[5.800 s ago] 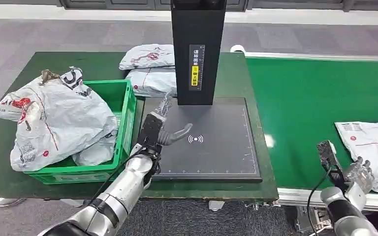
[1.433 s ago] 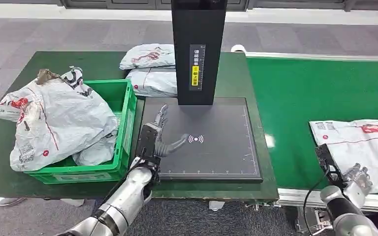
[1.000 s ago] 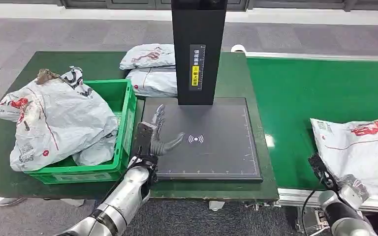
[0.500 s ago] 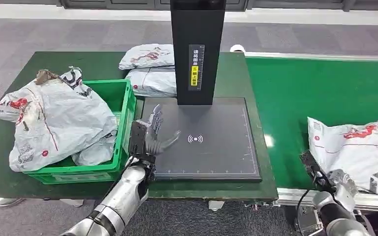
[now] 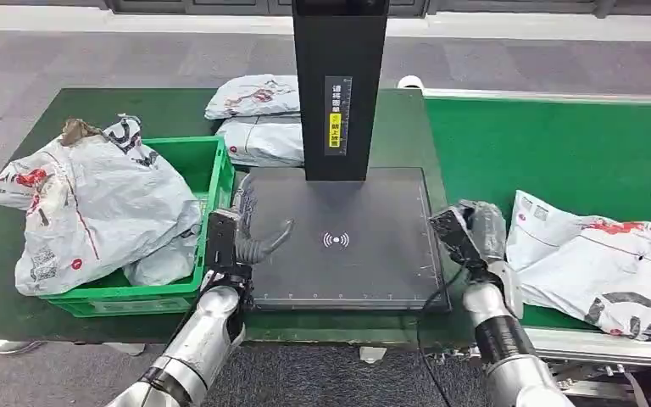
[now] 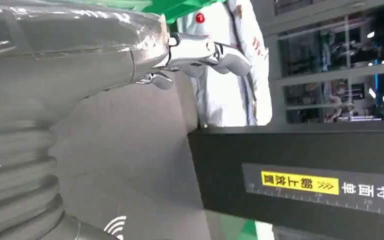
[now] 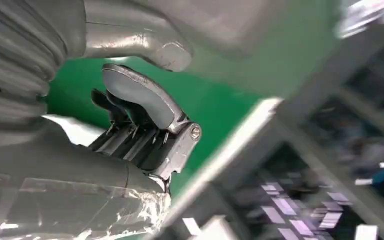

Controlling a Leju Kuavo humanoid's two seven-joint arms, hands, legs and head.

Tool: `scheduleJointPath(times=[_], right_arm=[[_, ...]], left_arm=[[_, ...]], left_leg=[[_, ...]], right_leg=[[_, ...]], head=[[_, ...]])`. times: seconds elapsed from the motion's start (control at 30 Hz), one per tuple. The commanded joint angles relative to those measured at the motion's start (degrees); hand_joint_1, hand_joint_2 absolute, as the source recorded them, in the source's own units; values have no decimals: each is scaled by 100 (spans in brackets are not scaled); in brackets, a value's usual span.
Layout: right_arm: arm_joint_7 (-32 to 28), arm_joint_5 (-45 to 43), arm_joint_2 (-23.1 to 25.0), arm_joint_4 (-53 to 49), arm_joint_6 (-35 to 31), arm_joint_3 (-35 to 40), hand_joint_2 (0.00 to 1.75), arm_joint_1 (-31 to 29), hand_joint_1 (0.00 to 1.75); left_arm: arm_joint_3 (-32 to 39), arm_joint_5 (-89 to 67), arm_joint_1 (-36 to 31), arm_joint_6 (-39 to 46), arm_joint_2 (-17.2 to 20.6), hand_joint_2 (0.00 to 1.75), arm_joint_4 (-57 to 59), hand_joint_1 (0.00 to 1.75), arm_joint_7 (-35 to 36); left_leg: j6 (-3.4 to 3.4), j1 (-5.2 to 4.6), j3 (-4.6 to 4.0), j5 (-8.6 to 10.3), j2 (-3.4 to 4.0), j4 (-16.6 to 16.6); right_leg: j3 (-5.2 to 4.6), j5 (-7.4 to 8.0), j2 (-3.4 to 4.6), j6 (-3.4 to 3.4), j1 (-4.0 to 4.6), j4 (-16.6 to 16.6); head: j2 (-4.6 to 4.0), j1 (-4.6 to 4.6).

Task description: Moved the parcel from conveyor to table for the left to box.

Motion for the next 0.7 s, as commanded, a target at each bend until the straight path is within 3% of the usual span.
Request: scheduleJointPath(times=[0.03, 0.17, 0.27, 0.3, 0.33, 0.4, 0.43, 0.5, 0.7], right_arm=[[93, -436, 276, -918, 404, 2523, 175, -256, 175], [88, -306, 306, -754, 453, 2980, 175, -319, 175], [541, -9, 396, -446, -1, 3217, 175, -405, 175], [786, -37, 373, -315, -201, 3102, 175, -439, 19], [1101, 45, 324, -189, -530, 2949, 175, -460, 0], [1178, -212, 112, -88, -532, 2619, 175, -431, 0], [1367, -97, -93, 68, -920, 2385, 175, -415, 0], [1140, -224, -330, 257, -965, 2013, 175, -372, 0], [991, -165, -258, 320, -945, 1862, 175, -370, 0]], left_arm=[[119, -102, -619, 154, 119, 175, 379, 0, -55], [87, -82, -721, 137, 93, 175, 474, 0, -49], [40, -42, -759, 141, 44, 175, 576, 0, -53], [32, -12, -720, 151, 30, 175, 580, 0, -62], [52, 10, -685, 206, 27, 175, 571, 0, -64], [59, 48, -616, 218, 58, 175, 532, 0, -52], [82, 88, -576, 221, 73, 175, 506, 0, -31], [77, 131, -528, 179, 99, 175, 446, 0, 2], [65, 139, -533, 189, 98, 175, 434, 0, 14]], left_leg=[[-7, 4, 2, -7, 34, 4], [-6, 4, 5, -3, 9, 1], [-8, 5, 8, -7, 19, 1], [-8, 6, 14, -9, 23, -1], [-8, 3, 9, -4, 12, -1], [-8, 4, 10, -1, -3, -4], [-8, 3, 17, 0, -9, -9], [-4, 6, 18, 3, -25, -10], [-7, -2, 7, -3, -3, -2]], right_leg=[[-9, 1, 31, -8, 5, 4], [1, -1, 5, -6, 5, -1], [5, -1, 13, -7, 7, -1], [10, -2, 14, -8, 8, -3], [6, -2, 9, -6, 4, -1], [12, -3, -5, -5, 6, -7], [21, -5, -14, -7, 5, -10], [29, -3, -29, -3, 8, -20], [11, -2, -5, -3, 0, -8]], head=[[0, -2], [0, 0], [0, 0], [0, 0], [0, 0], [0, 0], [0, -2], [0, 0], [0, 0]])
